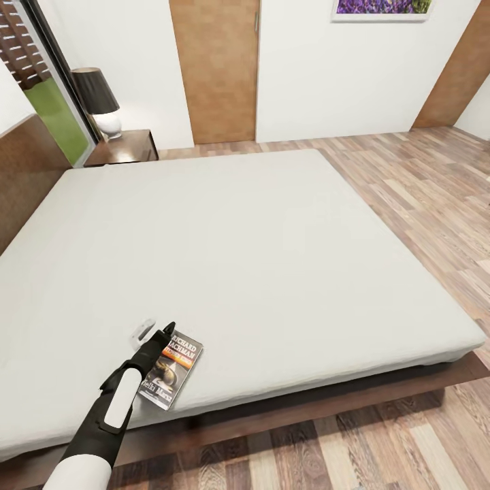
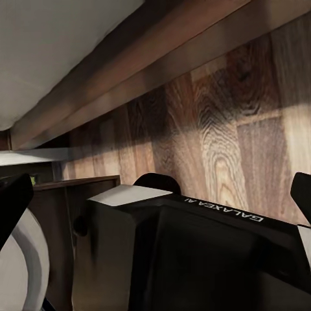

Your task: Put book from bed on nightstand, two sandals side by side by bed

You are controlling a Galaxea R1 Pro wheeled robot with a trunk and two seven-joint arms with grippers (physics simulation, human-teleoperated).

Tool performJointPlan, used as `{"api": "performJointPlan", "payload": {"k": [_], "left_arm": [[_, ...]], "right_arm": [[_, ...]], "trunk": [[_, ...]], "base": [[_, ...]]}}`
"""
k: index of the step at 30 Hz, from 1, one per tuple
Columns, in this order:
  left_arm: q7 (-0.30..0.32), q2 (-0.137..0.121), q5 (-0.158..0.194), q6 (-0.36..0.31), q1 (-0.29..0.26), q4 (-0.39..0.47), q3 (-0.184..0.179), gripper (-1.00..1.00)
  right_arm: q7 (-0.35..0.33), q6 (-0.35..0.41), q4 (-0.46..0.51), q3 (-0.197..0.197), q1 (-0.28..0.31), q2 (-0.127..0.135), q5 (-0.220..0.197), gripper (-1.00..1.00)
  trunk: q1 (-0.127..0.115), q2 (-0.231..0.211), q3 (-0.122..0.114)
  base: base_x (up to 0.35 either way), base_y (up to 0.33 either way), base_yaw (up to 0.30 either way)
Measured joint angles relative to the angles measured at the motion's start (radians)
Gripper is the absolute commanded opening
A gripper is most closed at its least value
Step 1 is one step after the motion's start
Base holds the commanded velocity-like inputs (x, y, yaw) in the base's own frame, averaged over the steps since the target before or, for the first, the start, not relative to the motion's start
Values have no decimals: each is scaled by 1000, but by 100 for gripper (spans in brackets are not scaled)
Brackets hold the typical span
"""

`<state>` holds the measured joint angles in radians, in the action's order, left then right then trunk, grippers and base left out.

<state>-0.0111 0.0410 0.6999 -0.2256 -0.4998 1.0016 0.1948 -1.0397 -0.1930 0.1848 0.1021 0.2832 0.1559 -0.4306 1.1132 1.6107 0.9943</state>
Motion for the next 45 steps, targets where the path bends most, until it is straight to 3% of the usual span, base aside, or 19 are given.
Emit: {"api": "performJointPlan", "payload": {"k": [45], "left_arm": [[0,1,0,0,0,-1,-2,100]], "right_arm": [[0,0,0,0,0,-2,0,100]], "trunk": [[0,0,0]], "base": [[-21,-18,0]]}}
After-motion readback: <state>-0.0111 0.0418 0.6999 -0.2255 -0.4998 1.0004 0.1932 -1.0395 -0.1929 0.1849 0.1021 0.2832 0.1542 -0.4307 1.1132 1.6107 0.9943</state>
